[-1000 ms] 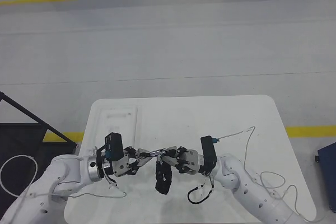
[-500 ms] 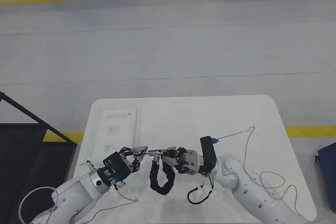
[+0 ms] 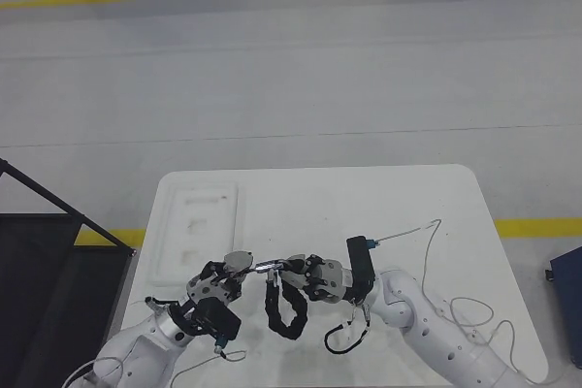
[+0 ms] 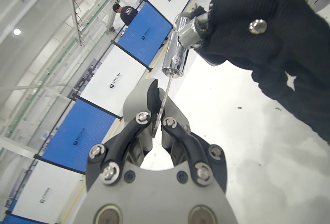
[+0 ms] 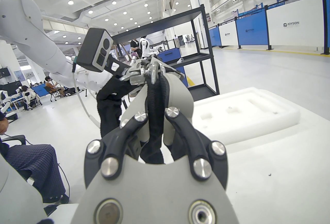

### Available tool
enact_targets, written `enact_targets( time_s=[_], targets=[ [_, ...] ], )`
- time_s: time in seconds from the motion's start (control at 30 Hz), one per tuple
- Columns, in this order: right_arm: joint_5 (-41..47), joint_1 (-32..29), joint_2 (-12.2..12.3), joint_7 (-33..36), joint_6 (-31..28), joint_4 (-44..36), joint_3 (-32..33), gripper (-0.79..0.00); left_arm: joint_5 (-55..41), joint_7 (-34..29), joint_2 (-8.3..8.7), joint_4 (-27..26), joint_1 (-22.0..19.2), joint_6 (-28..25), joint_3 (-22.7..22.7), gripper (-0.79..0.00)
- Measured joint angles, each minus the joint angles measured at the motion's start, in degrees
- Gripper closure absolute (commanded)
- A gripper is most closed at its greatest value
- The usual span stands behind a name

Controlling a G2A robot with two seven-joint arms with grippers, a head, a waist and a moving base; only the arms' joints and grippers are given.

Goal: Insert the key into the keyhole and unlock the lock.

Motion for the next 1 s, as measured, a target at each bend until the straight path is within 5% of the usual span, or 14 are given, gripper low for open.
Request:
enact_targets(
  time_s=[0.1, 0.13, 0.17, 0.4, 0.7, 1.0],
  targets=[
    [0.0, 0.0, 0.0, 0.0, 0.0, 0.0, 0.0, 0.0, 6.4, -0.6, -0.36, 1.2, -0.5, 3.1, 1.1, 0.0],
    [0.0, 0.0, 0.0, 0.0, 0.0, 0.0, 0.0, 0.0, 9.3, -0.8, -0.53, 1.6, -0.6, 4.3, 1.7, -0.259],
    [0.0, 0.0, 0.0, 0.0, 0.0, 0.0, 0.0, 0.0, 10.6, -0.8, -0.71, 1.8, -0.7, 5.0, 2.3, -0.785],
    [0.0, -0.1, 0.0, 0.3, 0.4, -0.4, 0.1, 0.0, 0.9, -1.9, -1.76, 2.7, -2.1, 3.4, 2.8, -0.785],
    [-0.4, -1.4, 0.3, 1.2, 2.0, -3.0, 3.7, 0.0, -9.4, -5.3, -2.1, 5.8, -2.4, -5.7, -1.8, -0.785],
    [-3.0, -3.0, 0.5, -0.6, 7.2, -4.1, 8.4, 0.0, -44.5, -13.7, -1.68, 6.9, -4.6, -40.6, -4.6, -0.785]
  ],
)
